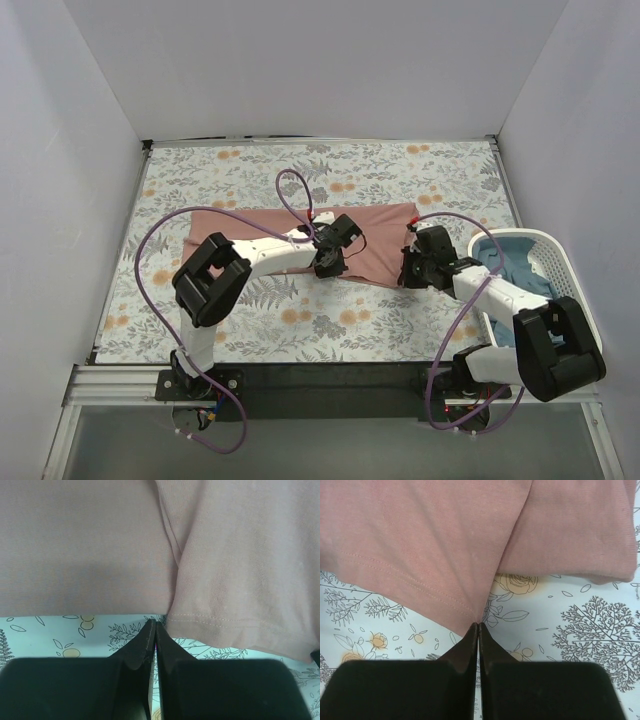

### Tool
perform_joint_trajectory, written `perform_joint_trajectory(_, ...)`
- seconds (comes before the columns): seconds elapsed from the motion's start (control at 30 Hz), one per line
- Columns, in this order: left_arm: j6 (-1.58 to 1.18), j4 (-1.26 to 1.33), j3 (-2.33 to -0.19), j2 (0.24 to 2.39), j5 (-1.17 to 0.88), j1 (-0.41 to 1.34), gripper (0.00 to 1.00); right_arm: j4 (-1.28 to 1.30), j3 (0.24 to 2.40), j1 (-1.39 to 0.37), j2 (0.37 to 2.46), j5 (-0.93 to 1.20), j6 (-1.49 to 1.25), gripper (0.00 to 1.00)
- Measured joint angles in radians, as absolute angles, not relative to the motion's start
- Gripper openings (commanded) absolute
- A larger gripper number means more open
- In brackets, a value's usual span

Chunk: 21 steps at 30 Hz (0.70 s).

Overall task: Fold and stack the t-shirts
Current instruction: Fold the tshirt

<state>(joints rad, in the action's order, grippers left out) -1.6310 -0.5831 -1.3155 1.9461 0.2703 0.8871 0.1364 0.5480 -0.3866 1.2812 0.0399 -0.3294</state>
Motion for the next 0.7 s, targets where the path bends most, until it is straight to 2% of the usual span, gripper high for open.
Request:
perform_joint_trajectory(0.27, -1.599, -0.594, -1.334, 1.926, 0.262, 0.862, 0.0, 0.241, 0.661, -0.366, 1.277, 0.049, -0.287, 0.01)
perform_joint_trajectory(0.3, -1.595, -0.597, -1.341, 1.926, 0.258, 0.856, 0.03, 0.246, 0.682, -0.366, 1.285, 0.052, -0.281, 0.01)
perform_joint_trajectory(0.37, -1.591, -0.599, -1.354, 1.926, 0.248, 0.848, 0.23, 0.257, 0.717, -0.364, 1.306, 0.06, -0.273, 0.01)
perform_joint_trajectory(0.43, -1.595, -0.595, -1.357, 1.924, 0.238, 0.839, 0.38, 0.262, 0.735, -0.363, 1.327, 0.073, -0.264, 0.01)
perform_joint_trajectory(0.53, -1.62, -0.565, -1.331, 1.911, 0.212, 0.838, 0.47, 0.278, 0.737, -0.362, 1.349, 0.091, -0.257, 0.01)
perform_joint_trajectory(0.7, -1.645, -0.532, -1.278, 1.894, 0.178, 0.84, 0.46, 0.292, 0.736, -0.362, 1.37, 0.109, -0.254, 0.01)
